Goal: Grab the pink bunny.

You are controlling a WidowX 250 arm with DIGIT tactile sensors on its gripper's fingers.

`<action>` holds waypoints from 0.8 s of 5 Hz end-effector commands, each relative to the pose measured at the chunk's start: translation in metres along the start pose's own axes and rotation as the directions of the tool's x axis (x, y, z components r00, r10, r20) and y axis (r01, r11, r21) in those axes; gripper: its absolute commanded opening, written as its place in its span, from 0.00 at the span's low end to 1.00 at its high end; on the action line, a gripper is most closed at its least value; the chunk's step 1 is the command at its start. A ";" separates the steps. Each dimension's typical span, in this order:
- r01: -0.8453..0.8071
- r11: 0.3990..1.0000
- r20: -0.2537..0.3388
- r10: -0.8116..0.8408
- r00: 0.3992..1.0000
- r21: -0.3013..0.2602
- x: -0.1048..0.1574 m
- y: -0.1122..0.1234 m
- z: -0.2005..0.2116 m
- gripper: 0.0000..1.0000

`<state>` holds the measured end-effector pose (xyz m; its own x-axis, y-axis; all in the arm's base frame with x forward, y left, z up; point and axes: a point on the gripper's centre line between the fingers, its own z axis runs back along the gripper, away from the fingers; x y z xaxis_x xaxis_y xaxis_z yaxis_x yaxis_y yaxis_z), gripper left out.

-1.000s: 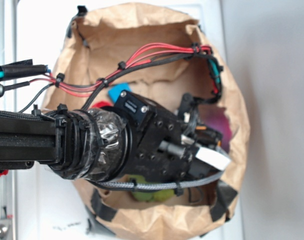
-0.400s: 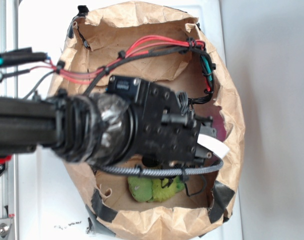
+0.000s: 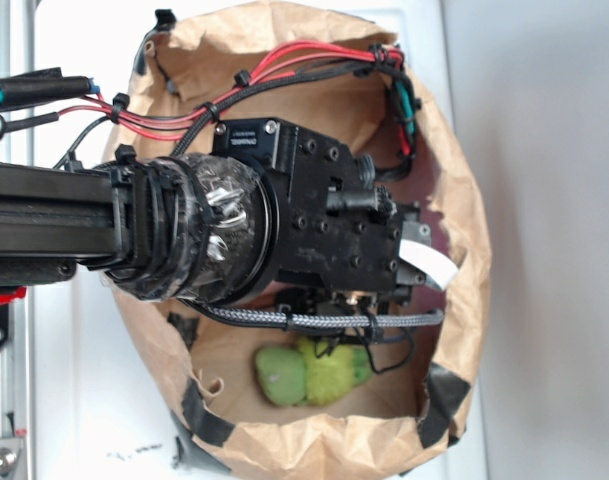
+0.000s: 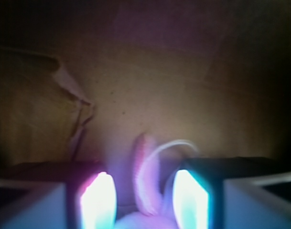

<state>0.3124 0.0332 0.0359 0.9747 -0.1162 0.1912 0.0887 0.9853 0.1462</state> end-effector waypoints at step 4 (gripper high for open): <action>0.032 0.993 0.041 -0.028 0.999 -0.113 -0.011 -0.001 0.042 1.00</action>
<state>0.2898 0.0284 0.0617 0.9697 -0.1502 0.1926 0.1461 0.9886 0.0350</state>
